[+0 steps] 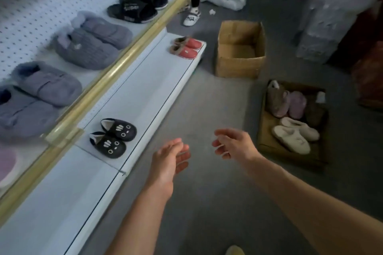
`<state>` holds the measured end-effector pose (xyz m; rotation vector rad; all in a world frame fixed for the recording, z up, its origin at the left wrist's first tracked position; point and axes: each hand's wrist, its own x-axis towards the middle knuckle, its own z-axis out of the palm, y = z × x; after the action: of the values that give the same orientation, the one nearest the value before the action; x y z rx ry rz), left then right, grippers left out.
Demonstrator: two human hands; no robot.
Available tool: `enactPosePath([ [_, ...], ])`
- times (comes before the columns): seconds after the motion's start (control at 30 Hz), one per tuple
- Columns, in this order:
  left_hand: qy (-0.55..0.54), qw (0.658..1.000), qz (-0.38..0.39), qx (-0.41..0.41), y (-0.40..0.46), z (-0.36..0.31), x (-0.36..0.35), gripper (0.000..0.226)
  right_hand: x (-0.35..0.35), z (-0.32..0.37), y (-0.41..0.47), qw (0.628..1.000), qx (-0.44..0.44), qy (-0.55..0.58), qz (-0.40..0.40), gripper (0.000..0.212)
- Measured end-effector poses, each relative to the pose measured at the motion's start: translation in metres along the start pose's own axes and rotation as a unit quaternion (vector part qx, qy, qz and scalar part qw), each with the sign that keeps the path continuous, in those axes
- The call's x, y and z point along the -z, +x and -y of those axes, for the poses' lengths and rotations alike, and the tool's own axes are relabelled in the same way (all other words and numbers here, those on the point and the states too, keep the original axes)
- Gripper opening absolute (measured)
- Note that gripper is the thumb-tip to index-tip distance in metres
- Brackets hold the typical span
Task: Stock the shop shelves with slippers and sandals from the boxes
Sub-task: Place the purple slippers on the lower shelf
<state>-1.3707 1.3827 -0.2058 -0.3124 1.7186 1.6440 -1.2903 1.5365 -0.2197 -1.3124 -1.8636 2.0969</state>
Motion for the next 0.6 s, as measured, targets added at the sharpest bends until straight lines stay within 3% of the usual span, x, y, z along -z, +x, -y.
enactPosePath([
  [0.17, 0.025, 0.997, 0.065, 0.038, 0.004, 0.022, -0.12, 0.008, 0.128, -0.008, 0.007, 0.997, -0.071, -0.006, -0.035, 0.013],
  [0.3, 0.07, 0.99, 0.104, 0.061, 0.015, 0.028, -0.191, 0.007, 0.206, -0.016, 0.016, 0.99, -0.094, 0.019, -0.107, 0.013],
  [0.6, 0.12, 0.98, 0.13, 0.09, 0.092, 0.029, -0.326, 0.011, 0.326, -0.028, 0.099, 0.966, -0.138, 0.1, -0.193, 0.017],
])
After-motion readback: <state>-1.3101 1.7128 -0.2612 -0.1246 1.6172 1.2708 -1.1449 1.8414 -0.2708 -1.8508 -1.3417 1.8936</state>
